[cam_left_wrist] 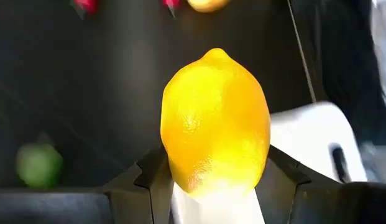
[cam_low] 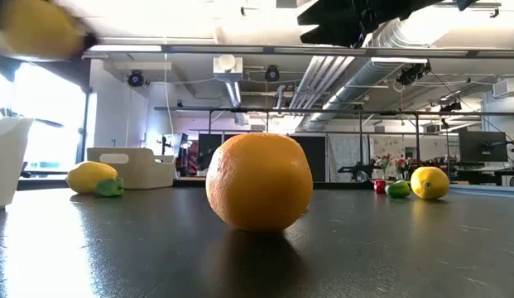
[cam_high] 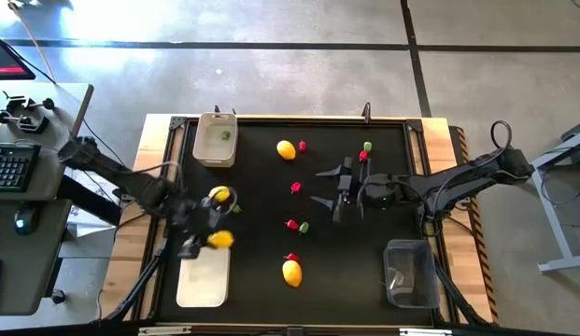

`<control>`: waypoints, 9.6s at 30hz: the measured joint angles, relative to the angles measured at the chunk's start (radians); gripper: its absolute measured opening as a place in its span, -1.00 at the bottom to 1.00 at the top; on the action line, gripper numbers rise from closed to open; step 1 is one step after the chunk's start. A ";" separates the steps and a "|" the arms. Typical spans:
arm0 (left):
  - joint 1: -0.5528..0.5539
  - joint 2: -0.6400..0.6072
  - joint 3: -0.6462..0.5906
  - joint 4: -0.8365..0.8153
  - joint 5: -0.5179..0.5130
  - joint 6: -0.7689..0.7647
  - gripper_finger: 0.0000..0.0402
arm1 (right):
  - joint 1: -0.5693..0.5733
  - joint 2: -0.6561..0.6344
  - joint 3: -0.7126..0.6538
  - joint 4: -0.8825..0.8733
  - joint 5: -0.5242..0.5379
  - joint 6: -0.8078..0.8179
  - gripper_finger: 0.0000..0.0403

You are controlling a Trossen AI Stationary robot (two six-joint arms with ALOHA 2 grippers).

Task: Sort produce into baskets
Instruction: Put the yellow lemon into the white bin, then put the red chili pepper into the black transparent bin

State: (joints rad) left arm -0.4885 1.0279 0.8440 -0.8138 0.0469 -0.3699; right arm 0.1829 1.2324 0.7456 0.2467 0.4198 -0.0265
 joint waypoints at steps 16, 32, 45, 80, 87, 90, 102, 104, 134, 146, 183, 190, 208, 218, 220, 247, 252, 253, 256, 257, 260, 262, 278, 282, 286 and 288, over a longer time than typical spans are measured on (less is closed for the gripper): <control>-0.327 0.174 0.000 -0.131 -0.034 0.070 -0.23 | 0.000 0.000 0.000 0.001 0.001 0.001 0.51; -0.282 0.306 0.000 -0.137 -0.034 0.137 -0.01 | 0.000 0.000 0.000 -0.012 0.001 0.003 0.51; -0.278 0.400 0.000 -0.133 -0.038 0.114 -0.01 | 0.000 0.000 0.000 -0.025 0.001 0.003 0.51; -0.170 0.238 0.141 -0.195 -0.128 0.050 -0.51 | -0.006 0.001 -0.001 -0.096 0.031 -0.001 0.23; -0.008 0.079 0.015 0.073 -0.151 0.202 -0.92 | -0.008 0.028 -0.001 -0.113 0.042 -0.016 -0.49; 0.073 0.030 -0.073 0.225 -0.138 0.276 -0.98 | -0.018 0.060 -0.001 -0.114 0.043 -0.006 -0.79; 0.319 0.006 -0.372 1.017 -0.080 0.459 -0.97 | -0.092 0.168 -0.070 0.020 0.096 0.070 -0.98; 0.353 0.006 -0.429 1.164 -0.074 0.474 -0.97 | -0.110 0.168 -0.124 0.114 0.079 0.068 -0.99; 0.841 0.124 -0.602 1.555 0.101 0.513 -0.97 | -0.175 0.154 -0.362 0.401 0.034 0.184 -1.00; 0.863 0.348 -0.602 1.816 0.228 0.483 -0.97 | -0.189 0.153 -0.286 0.318 0.033 0.206 -1.00; 0.788 0.495 -0.601 1.829 0.218 0.496 -0.97 | -0.345 0.215 -0.042 -0.516 0.278 0.816 0.04; 0.788 0.495 -0.601 1.828 0.212 0.506 -0.97 | -0.367 0.337 -0.042 -0.160 0.110 0.565 0.04; 0.796 0.492 -0.601 1.843 -0.012 0.522 -0.97 | -0.379 0.606 0.216 -0.060 0.069 0.280 0.04; 0.901 0.489 -0.600 1.852 -0.034 0.424 -0.97 | -0.431 0.607 0.251 -0.078 0.068 0.354 0.04; 0.914 0.489 -0.600 1.852 -0.034 0.430 -0.97 | -0.440 0.613 0.251 -0.060 0.066 0.382 0.04; 0.920 0.489 -0.600 1.812 -0.033 0.494 -0.97 | -0.594 0.655 0.253 -0.031 -0.080 0.571 -0.11; 0.920 0.489 -0.600 1.808 -0.033 0.494 -0.97 | -0.594 0.683 0.364 -0.198 -0.083 0.569 -0.11; 0.920 0.489 -0.600 1.808 -0.033 0.494 -0.97 | -0.594 0.700 0.400 -0.246 -0.084 0.562 -0.10; 0.920 0.489 -0.600 1.806 -0.033 0.495 -0.97 | -0.595 0.748 0.498 -0.366 -0.080 0.541 -0.06; 0.920 0.489 -0.600 1.806 -0.033 0.495 -0.97 | -0.595 0.764 0.530 -0.400 -0.080 0.538 -0.04; 0.919 0.489 -0.600 1.800 -0.032 0.494 -0.97 | -0.596 0.815 0.604 -0.504 -0.080 0.540 -0.01; 0.919 0.489 -0.600 1.792 -0.032 0.494 -0.97 | -0.596 0.843 0.637 -0.546 -0.080 0.545 0.00; 0.919 0.489 -0.600 1.775 -0.032 0.494 -0.97 | -0.597 0.870 0.662 -0.621 -0.084 0.520 -0.58; 0.919 0.489 -0.600 1.765 -0.032 0.494 -0.97 | -0.596 0.869 0.662 -0.623 -0.086 0.470 -0.72; 0.919 0.489 -0.600 1.759 -0.032 0.494 -0.97 | -0.581 0.845 0.662 -0.670 -0.085 0.417 -0.78; 0.919 0.489 -0.600 1.759 -0.032 0.494 -0.97 | -0.572 0.818 0.662 -0.722 -0.058 0.410 -0.78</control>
State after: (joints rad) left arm 0.4309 1.5173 0.2436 0.9455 0.0151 0.1246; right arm -0.3886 2.0507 1.4073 -0.4756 0.3621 0.3840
